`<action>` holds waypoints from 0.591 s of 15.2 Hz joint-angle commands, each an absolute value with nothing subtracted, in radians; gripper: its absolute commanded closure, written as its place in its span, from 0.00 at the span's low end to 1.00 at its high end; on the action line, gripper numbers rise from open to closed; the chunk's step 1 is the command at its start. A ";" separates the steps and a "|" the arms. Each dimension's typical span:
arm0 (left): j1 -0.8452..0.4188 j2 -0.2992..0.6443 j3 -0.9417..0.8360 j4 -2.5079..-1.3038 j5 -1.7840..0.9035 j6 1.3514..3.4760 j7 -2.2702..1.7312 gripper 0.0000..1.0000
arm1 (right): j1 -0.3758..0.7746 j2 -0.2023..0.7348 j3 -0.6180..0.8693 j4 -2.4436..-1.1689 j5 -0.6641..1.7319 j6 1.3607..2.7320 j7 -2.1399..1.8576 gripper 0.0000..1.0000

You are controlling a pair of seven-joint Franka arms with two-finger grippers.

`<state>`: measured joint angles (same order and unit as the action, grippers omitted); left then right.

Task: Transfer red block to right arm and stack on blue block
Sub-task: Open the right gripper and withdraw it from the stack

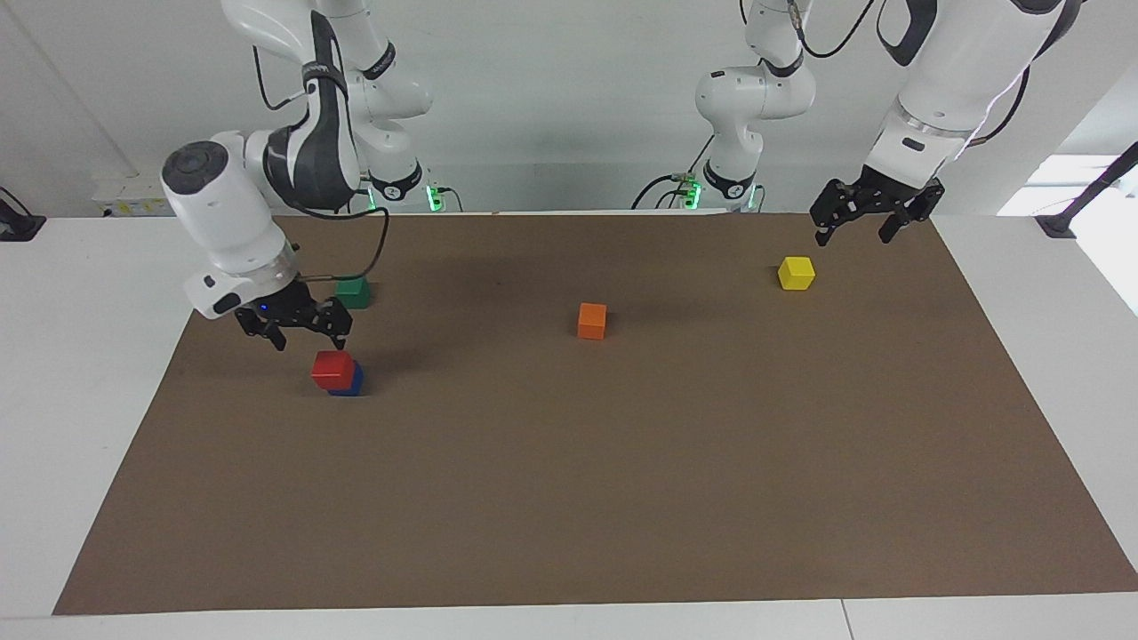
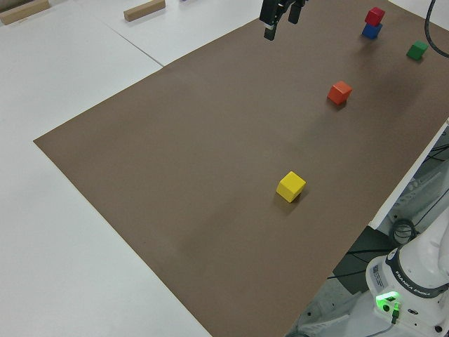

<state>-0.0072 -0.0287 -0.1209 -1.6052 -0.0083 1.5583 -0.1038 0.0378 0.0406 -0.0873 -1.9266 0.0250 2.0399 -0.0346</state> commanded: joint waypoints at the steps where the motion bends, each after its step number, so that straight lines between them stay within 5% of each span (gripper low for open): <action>1: -0.005 -0.054 -0.118 -1.628 -0.023 1.560 -0.094 0.00 | 0.026 -0.006 -0.081 -1.879 0.040 1.962 -0.075 0.00; 7: 0.009 -0.054 -0.110 -1.629 -0.023 1.559 -0.098 0.00 | 0.028 -0.043 -0.083 -1.639 0.034 1.501 -0.075 0.00; 9: 0.008 -0.054 -0.112 -1.628 -0.023 1.559 -0.098 0.00 | 0.023 -0.061 -0.081 -1.623 0.034 1.445 -0.077 0.00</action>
